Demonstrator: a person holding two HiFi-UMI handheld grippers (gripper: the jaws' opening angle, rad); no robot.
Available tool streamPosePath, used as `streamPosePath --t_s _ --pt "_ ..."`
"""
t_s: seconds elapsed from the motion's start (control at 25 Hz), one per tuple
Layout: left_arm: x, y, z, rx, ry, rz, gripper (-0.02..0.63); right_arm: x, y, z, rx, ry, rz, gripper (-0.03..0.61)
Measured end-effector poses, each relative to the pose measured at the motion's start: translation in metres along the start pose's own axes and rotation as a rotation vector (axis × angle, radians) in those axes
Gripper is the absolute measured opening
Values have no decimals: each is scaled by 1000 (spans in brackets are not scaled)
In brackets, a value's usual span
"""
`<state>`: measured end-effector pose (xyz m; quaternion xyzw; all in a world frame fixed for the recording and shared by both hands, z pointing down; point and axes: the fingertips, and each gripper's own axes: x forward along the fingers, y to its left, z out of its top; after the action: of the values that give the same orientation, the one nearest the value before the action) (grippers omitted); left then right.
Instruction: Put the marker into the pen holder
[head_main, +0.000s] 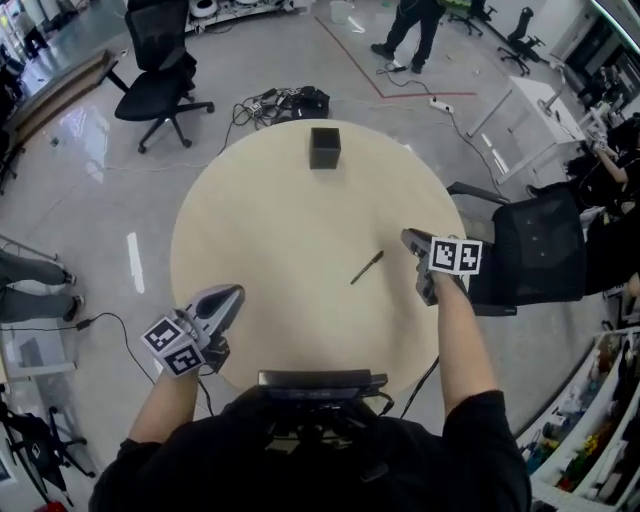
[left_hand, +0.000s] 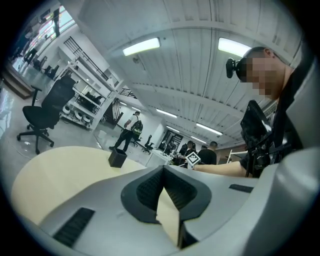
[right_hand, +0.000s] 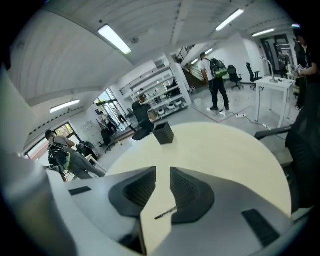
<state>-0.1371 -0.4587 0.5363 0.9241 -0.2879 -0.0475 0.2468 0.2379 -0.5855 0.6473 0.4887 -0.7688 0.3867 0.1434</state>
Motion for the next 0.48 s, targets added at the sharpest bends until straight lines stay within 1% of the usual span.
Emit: streamPosePath --t_s 0.12,0.2,0.36,0.48 --pt "6 9 -5 -10 18 -1 -5 41 -26 -44 30 173 -79 92" --pt "9 17 -9 -22 32 4 -5 61 -43 -66 56 253 -142 98" --pt "14 30 -19 -49 53 14 -5 87 -69 -101 109 351 -265 98" --pt "18 39 -24 -63 59 12 -5 105 -78 -116 171 382 -308 98"
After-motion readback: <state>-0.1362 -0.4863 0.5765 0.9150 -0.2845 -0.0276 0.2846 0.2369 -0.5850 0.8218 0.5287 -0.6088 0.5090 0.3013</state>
